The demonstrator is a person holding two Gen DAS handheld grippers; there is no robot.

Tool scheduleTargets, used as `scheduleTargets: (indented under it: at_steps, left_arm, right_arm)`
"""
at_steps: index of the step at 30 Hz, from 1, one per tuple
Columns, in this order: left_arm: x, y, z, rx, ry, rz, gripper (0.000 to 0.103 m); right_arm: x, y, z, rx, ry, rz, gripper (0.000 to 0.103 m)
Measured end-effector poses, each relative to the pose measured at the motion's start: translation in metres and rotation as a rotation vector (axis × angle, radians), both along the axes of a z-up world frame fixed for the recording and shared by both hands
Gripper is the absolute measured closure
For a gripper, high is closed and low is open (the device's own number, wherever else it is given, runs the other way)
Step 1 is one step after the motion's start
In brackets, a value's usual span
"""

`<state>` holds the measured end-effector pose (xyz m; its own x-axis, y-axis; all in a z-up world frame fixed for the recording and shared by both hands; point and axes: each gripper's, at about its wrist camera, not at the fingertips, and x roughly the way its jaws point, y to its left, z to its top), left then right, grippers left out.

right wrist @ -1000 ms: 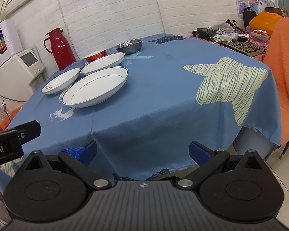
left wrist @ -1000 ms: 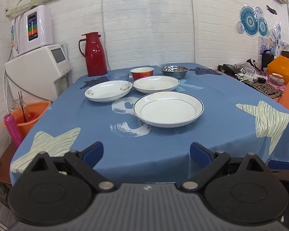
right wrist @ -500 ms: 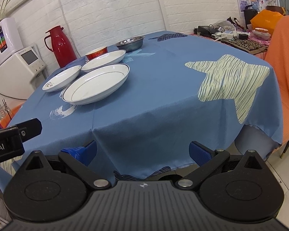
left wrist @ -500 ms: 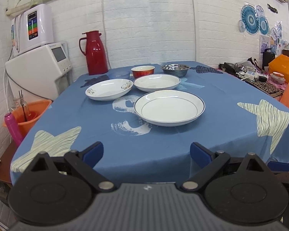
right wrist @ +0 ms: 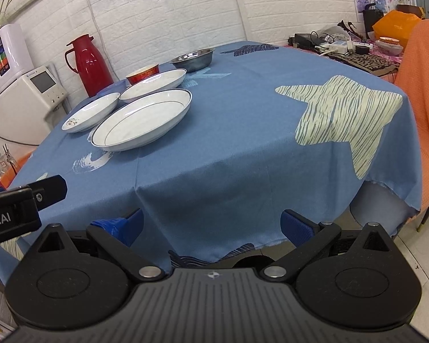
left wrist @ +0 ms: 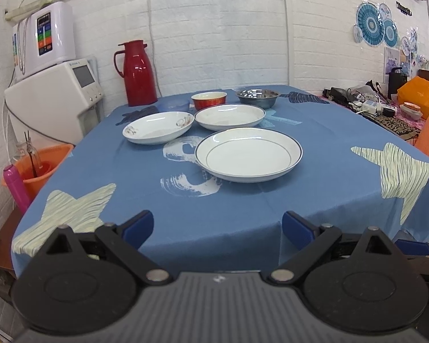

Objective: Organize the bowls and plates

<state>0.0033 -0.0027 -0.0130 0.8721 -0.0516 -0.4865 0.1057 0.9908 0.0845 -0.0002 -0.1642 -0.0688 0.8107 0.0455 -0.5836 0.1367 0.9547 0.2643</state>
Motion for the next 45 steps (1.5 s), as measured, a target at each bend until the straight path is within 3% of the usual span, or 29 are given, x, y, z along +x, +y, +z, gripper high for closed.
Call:
scheduleTargets:
  at_steps: [11, 22, 28, 31, 36, 39, 45]
  left_arm:
    - [0.006, 0.002, -0.004, -0.005, 0.023, 0.008, 0.007]
    - [0.021, 0.025, 0.000, -0.058, 0.027, 0.062, 0.007]
    - [0.028, 0.031, -0.006, -0.079, 0.045, 0.073, 0.007]
    - [0.025, 0.033, -0.005, -0.085, 0.029, 0.068, 0.007]
    - [0.029, 0.031, 0.001, -0.052, -0.017, 0.061, 0.007]
    - [0.037, 0.030, -0.002, -0.036, -0.027, 0.065, 0.007]
    - [0.067, 0.033, -0.011, -0.069, 0.068, 0.053, 0.007]
  right_arm:
    - [0.000, -0.001, -0.002, -0.002, 0.005, 0.004, 0.013]
    - [-0.008, 0.003, 0.007, -0.056, -0.090, 0.033, 0.013]
    - [-0.004, -0.002, 0.001, -0.008, -0.086, 0.055, 0.014]
    - [-0.009, -0.002, 0.002, 0.039, -0.132, 0.092, 0.015]
    - [-0.017, 0.001, 0.011, -0.010, -0.222, 0.094, 0.015]
    - [-0.010, -0.003, 0.009, -0.040, -0.195, 0.081, 0.015]
    - [0.010, -0.014, 0.014, -0.016, -0.149, 0.079, 0.014]
